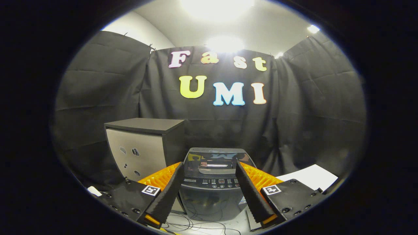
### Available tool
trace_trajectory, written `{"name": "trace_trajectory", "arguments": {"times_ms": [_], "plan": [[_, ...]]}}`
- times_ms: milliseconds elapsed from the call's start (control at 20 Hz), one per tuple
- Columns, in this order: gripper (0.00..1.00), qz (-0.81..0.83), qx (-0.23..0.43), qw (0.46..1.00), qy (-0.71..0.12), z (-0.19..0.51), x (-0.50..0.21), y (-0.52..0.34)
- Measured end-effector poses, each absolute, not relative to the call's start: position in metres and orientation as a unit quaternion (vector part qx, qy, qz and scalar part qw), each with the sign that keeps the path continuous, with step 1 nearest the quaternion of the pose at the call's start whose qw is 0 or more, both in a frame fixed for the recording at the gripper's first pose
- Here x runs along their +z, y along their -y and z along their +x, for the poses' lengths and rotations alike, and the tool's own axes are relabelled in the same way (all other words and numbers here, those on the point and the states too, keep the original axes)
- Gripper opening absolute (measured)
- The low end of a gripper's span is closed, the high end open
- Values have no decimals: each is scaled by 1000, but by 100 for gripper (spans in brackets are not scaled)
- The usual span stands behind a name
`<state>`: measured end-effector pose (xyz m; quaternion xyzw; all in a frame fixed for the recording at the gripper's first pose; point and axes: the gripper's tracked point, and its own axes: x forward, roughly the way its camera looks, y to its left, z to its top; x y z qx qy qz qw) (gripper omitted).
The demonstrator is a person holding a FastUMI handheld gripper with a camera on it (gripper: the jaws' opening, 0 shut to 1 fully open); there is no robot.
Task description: Put the clothes into the washing machine and then close the washing machine lid.
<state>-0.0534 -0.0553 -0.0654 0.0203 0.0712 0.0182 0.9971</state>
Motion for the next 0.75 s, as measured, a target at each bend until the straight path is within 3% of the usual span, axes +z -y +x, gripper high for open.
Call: {"name": "trace_trajectory", "arguments": {"times_ms": [750], "plan": [[98,69,-9,997,-34,-55,-50,74]]}}
